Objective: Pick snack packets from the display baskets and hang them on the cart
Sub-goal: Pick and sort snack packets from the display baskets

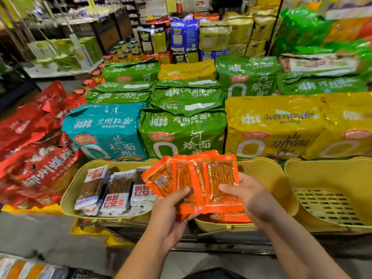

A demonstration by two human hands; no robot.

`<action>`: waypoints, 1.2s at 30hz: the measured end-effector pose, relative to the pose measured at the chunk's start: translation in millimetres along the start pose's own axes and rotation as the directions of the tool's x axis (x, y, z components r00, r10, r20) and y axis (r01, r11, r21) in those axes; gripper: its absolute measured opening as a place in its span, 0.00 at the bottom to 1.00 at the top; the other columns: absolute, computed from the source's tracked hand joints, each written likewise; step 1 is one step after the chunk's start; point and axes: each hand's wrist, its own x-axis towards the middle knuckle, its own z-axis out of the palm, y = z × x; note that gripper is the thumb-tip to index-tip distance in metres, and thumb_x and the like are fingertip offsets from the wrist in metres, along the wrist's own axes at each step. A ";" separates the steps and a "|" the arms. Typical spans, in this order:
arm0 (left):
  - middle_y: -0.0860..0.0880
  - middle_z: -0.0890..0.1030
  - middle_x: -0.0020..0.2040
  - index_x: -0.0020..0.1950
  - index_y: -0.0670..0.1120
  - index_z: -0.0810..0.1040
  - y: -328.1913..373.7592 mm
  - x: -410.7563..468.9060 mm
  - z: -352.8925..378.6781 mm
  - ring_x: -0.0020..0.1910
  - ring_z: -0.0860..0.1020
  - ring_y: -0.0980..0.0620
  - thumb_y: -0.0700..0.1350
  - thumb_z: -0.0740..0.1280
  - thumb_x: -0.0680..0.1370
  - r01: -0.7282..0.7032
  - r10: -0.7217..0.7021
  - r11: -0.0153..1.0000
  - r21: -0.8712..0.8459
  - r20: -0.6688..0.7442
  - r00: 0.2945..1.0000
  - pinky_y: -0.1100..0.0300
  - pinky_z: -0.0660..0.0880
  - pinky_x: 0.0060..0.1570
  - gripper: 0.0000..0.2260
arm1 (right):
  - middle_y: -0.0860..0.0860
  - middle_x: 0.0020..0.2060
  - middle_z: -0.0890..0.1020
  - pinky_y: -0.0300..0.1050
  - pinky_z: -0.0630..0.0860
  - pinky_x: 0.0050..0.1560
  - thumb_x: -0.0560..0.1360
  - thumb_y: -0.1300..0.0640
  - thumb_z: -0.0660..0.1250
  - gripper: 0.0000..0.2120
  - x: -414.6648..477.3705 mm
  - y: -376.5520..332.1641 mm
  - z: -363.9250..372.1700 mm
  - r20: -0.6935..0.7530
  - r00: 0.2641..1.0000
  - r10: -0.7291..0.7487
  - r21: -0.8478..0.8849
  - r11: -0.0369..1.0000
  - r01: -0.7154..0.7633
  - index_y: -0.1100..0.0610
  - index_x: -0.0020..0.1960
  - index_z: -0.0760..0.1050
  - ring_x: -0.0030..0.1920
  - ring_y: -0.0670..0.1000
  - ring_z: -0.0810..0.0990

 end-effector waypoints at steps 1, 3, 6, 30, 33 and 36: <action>0.36 0.84 0.53 0.62 0.38 0.79 0.7 1.0 -0.1 0.40 0.85 0.41 0.34 0.69 0.71 0.022 -0.022 0.999 -0.033 -0.005 1.000 0.54 0.79 0.26 0.18 | 0.61 0.52 0.86 0.69 0.76 0.61 0.72 0.61 0.75 0.14 1.2 -1.6 -6.1 -0.025 1.000 0.008 0.011 1.000 -0.008 0.58 0.57 0.83 0.54 0.64 0.85; 0.36 0.84 0.52 0.61 0.37 0.78 1.8 2.3 -1.3 0.39 0.85 0.41 0.33 0.67 0.73 0.028 -0.028 0.999 -0.043 -0.006 1.000 0.54 0.78 0.25 0.17 | 0.62 0.52 0.86 0.70 0.77 0.60 0.69 0.60 0.75 0.15 3.7 -4.3 -14.5 -0.039 0.999 0.024 0.029 0.999 -0.023 0.56 0.55 0.84 0.53 0.65 0.85; 0.37 0.85 0.50 0.57 0.38 0.80 1.8 3.0 -3.1 0.41 0.85 0.40 0.32 0.69 0.70 -0.011 0.011 1.000 0.007 -0.011 1.000 0.52 0.82 0.31 0.16 | 0.63 0.54 0.85 0.66 0.78 0.60 0.71 0.63 0.74 0.16 6.0 -3.3 -10.1 0.018 0.999 0.032 0.047 0.998 -0.033 0.59 0.59 0.81 0.53 0.64 0.85; 0.44 0.85 0.40 0.60 0.40 0.78 7.7 5.4 -20.3 0.33 0.84 0.49 0.26 0.66 0.74 -0.164 0.158 0.986 -0.017 -0.183 0.970 0.58 0.81 0.30 0.18 | 0.55 0.43 0.85 0.45 0.76 0.45 0.74 0.63 0.73 0.02 48.7 19.8 -26.2 -0.133 0.972 0.192 -0.756 0.615 -0.224 0.59 0.46 0.82 0.43 0.56 0.82; 0.43 0.85 0.41 0.60 0.39 0.78 3.5 -0.6 -14.0 0.32 0.83 0.48 0.26 0.66 0.73 -0.149 0.150 0.989 0.016 -0.142 0.978 0.58 0.78 0.25 0.17 | 0.54 0.43 0.83 0.44 0.74 0.42 0.74 0.54 0.71 0.06 48.7 26.2 -21.2 -0.209 0.974 0.087 -0.925 0.305 -0.226 0.57 0.46 0.78 0.48 0.58 0.83; 0.42 0.83 0.41 0.62 0.38 0.77 2.3 -5.4 -14.7 0.28 0.81 0.49 0.26 0.67 0.74 -0.142 0.146 0.989 0.047 -0.127 0.981 0.59 0.74 0.20 0.18 | 0.57 0.55 0.83 0.47 0.77 0.51 0.76 0.51 0.71 0.14 39.8 15.7 -44.8 -0.350 0.937 -0.016 -0.927 0.146 -0.344 0.58 0.56 0.75 0.57 0.59 0.82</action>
